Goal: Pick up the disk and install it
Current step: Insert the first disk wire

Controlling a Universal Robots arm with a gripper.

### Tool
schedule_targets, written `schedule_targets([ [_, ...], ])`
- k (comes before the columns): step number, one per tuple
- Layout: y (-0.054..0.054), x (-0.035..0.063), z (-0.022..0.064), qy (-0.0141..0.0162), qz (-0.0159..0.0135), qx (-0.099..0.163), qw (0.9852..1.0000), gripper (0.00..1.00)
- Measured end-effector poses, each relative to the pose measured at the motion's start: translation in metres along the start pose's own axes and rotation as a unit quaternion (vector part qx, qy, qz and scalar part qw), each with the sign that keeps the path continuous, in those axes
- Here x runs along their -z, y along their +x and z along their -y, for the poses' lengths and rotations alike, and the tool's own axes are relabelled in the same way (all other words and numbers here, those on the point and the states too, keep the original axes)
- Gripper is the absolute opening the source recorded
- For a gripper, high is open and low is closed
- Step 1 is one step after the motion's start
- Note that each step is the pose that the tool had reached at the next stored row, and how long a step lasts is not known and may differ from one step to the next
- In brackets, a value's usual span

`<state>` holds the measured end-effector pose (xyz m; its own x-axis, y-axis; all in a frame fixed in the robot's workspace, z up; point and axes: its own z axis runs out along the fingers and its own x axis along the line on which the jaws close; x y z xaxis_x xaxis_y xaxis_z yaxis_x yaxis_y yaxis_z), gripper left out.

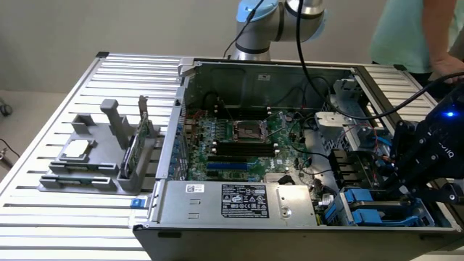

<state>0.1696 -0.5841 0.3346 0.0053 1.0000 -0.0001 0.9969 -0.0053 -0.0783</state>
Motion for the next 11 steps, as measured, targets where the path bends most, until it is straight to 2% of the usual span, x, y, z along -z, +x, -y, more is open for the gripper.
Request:
schedule_targets([
  [11, -0.0001, -0.0026, -0.0016, 0.0004, 0.0002, 0.000, 1.0000, 0.17],
])
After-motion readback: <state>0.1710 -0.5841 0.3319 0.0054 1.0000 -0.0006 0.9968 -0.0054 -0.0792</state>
